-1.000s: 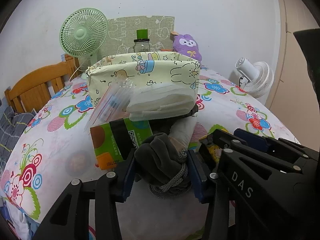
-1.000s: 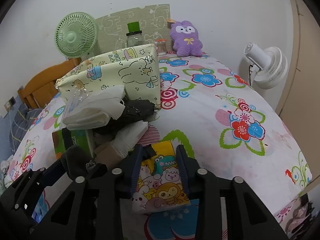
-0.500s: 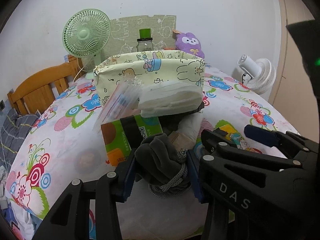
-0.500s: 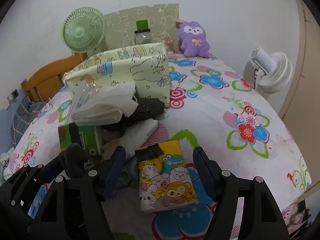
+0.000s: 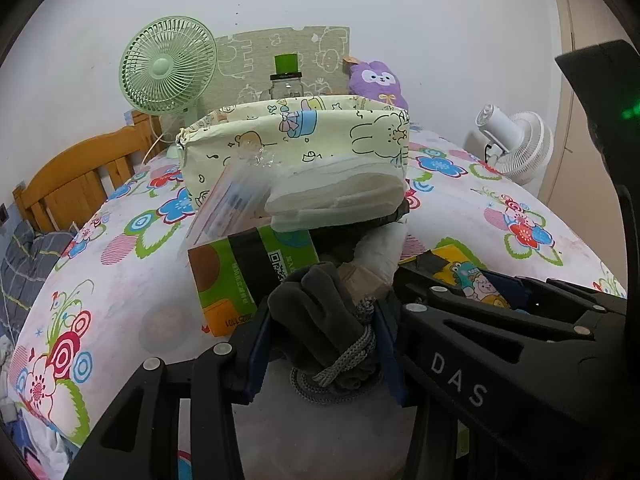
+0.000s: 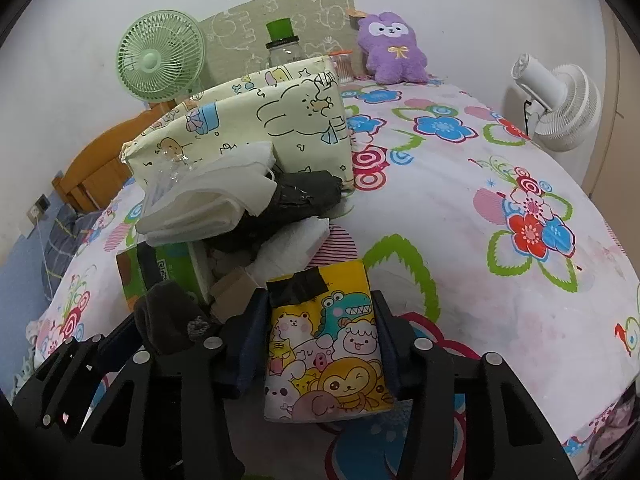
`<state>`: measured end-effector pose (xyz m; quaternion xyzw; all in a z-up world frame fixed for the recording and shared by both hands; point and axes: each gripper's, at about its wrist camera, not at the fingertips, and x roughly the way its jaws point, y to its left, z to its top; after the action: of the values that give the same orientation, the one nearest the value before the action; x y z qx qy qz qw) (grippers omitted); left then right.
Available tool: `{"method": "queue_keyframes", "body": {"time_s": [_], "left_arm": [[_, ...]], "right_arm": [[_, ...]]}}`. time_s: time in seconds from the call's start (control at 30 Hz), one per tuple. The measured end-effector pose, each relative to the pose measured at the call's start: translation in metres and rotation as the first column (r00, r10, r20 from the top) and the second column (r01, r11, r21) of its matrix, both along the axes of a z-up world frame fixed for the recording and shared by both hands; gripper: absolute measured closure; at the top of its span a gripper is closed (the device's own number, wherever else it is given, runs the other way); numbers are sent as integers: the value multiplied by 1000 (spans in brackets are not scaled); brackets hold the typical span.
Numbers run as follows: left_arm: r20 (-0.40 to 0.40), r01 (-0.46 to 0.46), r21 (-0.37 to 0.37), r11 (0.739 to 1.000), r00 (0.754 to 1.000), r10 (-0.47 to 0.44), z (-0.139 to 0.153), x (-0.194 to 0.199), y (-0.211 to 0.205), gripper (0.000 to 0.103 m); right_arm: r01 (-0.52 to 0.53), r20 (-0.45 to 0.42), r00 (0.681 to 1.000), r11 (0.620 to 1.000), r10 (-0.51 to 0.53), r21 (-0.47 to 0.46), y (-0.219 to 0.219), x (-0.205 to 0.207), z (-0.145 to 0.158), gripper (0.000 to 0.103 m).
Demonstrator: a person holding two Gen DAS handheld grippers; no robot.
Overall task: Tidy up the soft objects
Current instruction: 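Grasp the dark grey knit item with the left tool while the right tool grasps the cartoon pouch, then carry the grey knit item and cartoon pouch over the fabric box with both tools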
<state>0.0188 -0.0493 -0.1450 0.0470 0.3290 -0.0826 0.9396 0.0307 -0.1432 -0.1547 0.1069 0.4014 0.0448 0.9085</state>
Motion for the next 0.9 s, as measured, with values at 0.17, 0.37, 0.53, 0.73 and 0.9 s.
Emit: {"method": "queue_keyframes", "body": {"time_s": [0.17,0.37,0.53,0.73,0.9], "left_arm": [[11,4,-3,1000,1000,-4,8,-1,-2,56],[30,6,-13,1000,1000,-5,21,-3,-2,57],[51,5,-24,1000,999,-4,34,-6,-1,58],[80,-1,-33,999,997,4,52,-7,2,58],[106,-3,-42,999,994,7,67,-6,3,58]], "right_arm": [[9,20,1000,1000,-9,-14,-2,-2,9,53],[11,47,999,1000,-9,-24,-2,-4,25,53],[12,77,997,999,-10,-30,-1,-7,40,53],[20,105,994,999,-16,-40,0,-7,60,53],[30,135,991,998,-22,-53,3,-8,78,53]]}}
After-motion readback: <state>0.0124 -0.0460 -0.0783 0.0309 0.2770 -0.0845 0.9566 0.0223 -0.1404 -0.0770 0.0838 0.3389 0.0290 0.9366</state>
